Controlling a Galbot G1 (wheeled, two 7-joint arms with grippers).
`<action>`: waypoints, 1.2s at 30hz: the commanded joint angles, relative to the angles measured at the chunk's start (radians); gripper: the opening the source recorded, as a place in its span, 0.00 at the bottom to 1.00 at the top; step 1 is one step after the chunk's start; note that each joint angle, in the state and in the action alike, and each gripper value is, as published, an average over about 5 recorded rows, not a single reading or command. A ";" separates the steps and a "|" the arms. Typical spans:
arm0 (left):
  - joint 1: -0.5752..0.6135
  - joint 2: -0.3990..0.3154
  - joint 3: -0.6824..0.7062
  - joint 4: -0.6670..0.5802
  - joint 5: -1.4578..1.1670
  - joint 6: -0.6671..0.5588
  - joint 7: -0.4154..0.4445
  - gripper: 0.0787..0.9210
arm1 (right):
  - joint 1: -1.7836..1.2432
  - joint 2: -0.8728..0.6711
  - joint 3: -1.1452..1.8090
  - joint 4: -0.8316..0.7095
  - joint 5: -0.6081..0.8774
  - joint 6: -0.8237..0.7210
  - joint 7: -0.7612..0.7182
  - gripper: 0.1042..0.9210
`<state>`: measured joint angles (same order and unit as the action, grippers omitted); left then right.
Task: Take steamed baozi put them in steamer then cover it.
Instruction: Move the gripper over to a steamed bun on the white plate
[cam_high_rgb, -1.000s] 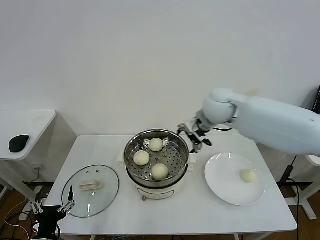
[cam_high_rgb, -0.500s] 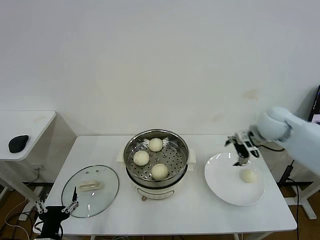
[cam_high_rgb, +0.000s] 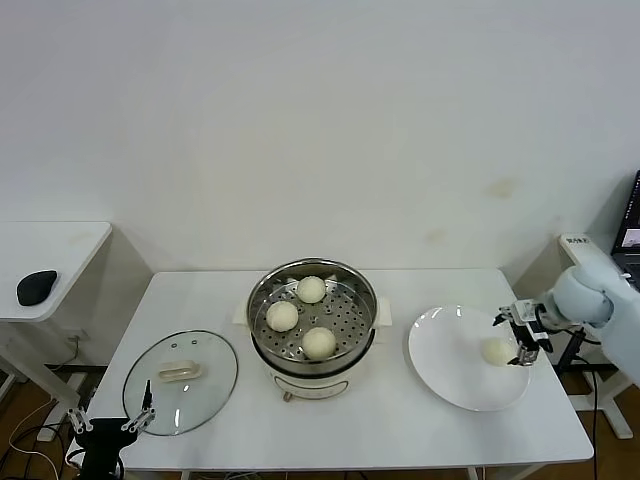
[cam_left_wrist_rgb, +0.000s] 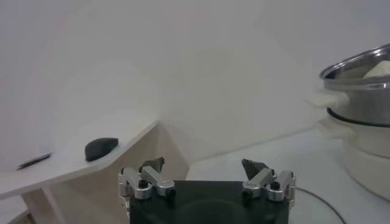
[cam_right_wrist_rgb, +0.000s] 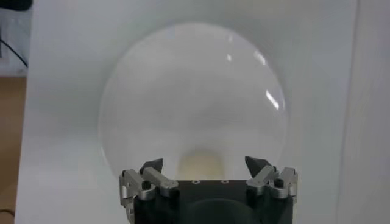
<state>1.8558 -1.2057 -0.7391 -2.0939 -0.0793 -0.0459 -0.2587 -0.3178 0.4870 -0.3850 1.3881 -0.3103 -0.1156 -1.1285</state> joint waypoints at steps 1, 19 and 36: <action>0.006 -0.001 -0.007 0.004 0.000 -0.001 0.000 0.88 | -0.099 0.088 0.089 -0.138 -0.107 0.031 0.018 0.88; -0.007 -0.006 -0.011 0.025 -0.001 -0.004 -0.001 0.88 | -0.023 0.189 0.028 -0.229 -0.162 0.015 0.057 0.88; -0.006 -0.008 -0.009 0.025 -0.003 -0.005 -0.001 0.88 | -0.028 0.173 0.031 -0.206 -0.161 -0.002 0.040 0.64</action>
<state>1.8489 -1.2134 -0.7483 -2.0661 -0.0822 -0.0506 -0.2599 -0.3488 0.6592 -0.3515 1.1763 -0.4743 -0.1097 -1.0849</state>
